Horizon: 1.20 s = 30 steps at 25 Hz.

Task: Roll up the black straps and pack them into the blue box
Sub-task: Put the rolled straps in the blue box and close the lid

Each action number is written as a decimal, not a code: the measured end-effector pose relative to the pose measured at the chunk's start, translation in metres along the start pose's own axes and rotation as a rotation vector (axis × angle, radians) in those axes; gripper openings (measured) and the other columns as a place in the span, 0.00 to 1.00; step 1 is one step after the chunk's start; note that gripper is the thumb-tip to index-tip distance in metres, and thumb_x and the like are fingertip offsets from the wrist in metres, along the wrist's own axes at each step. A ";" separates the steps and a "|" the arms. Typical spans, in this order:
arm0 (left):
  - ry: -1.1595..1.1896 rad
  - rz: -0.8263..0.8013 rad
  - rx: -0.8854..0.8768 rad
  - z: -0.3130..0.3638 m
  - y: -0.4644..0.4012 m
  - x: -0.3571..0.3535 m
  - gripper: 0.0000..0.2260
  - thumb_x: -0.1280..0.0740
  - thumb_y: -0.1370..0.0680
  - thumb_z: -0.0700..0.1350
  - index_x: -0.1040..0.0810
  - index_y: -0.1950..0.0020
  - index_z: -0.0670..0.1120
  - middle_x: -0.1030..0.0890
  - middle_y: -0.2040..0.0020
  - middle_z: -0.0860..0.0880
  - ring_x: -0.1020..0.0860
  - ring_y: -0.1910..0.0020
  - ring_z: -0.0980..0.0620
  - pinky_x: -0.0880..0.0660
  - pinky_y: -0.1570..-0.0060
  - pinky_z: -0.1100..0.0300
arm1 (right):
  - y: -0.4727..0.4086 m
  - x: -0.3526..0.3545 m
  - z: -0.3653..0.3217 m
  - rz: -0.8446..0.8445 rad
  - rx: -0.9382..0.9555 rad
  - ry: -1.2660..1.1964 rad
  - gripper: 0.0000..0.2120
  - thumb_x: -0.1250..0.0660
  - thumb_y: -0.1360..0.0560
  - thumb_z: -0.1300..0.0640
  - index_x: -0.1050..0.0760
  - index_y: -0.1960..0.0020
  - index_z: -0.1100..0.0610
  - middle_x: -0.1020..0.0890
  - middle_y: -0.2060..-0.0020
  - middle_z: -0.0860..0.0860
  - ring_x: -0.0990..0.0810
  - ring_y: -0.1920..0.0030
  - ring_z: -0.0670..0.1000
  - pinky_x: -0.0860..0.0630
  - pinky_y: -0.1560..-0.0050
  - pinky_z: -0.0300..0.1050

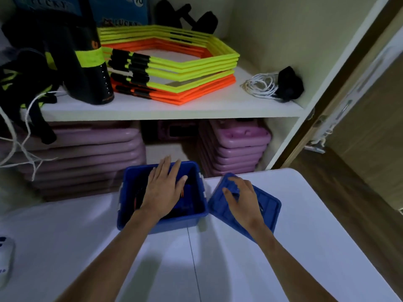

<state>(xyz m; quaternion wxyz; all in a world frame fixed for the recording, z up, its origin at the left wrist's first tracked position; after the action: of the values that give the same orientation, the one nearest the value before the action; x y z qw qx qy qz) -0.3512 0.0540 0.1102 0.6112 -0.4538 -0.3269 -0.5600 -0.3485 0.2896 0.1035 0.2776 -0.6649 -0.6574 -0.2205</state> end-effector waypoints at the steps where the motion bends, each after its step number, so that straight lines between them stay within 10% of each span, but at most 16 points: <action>1: 0.006 -0.020 -0.039 0.016 -0.003 -0.009 0.32 0.58 0.22 0.61 0.42 0.23 0.46 0.44 0.22 0.41 0.46 0.23 0.43 0.46 0.25 0.46 | 0.005 0.007 0.013 0.019 -0.039 0.002 0.17 0.34 0.21 0.54 0.29 0.33 0.53 0.28 0.40 0.52 0.30 0.46 0.43 0.34 0.44 0.35; 8: -0.020 -0.254 -0.285 0.122 -0.026 -0.101 0.27 0.50 0.18 0.55 0.47 0.22 0.45 0.53 0.21 0.41 0.53 0.22 0.44 0.52 0.25 0.49 | 0.018 0.033 0.115 0.065 -0.248 0.102 0.22 0.32 0.24 0.54 0.32 0.32 0.53 0.29 0.34 0.51 0.31 0.33 0.51 0.27 0.39 0.43; 15: -0.191 -0.519 -0.211 0.133 -0.058 -0.188 0.32 0.43 0.18 0.50 0.57 0.22 0.43 0.59 0.21 0.40 0.60 0.22 0.43 0.55 0.23 0.51 | 0.002 0.012 0.174 -0.040 -0.291 0.175 0.32 0.37 0.20 0.55 0.48 0.21 0.57 0.52 0.20 0.54 0.54 0.21 0.54 0.36 0.27 0.53; 26: -0.056 -0.553 -0.161 0.139 -0.065 -0.203 0.19 0.39 0.19 0.46 0.34 0.29 0.43 0.47 0.22 0.40 0.49 0.22 0.41 0.42 0.26 0.48 | -0.012 0.011 0.201 0.000 -0.211 0.189 0.02 0.37 0.21 0.58 0.29 0.48 0.56 0.31 0.34 0.59 0.34 0.31 0.64 0.25 0.40 0.60; 30: -0.029 -0.537 -0.179 0.140 -0.062 -0.198 0.06 0.40 0.20 0.41 0.27 0.44 0.42 0.30 0.38 0.42 0.29 0.39 0.43 0.29 0.41 0.48 | -0.008 0.016 0.200 0.029 -0.147 0.192 0.03 0.39 0.20 0.60 0.30 0.53 0.56 0.28 0.47 0.53 0.30 0.39 0.59 0.26 0.40 0.57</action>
<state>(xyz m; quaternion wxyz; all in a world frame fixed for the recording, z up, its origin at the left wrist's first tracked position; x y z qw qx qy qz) -0.4286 0.2622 -0.0055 0.3935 -0.4111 -0.3934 -0.7221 -0.3706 0.4334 -0.0346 0.2928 -0.6687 -0.6003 -0.3267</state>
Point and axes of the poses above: each hand's wrist, its own y-axis away from the middle knuckle, its own x-axis out of the back of the hand, z = x × y, the point moved 2 cm from there along -y, towards the middle knuckle
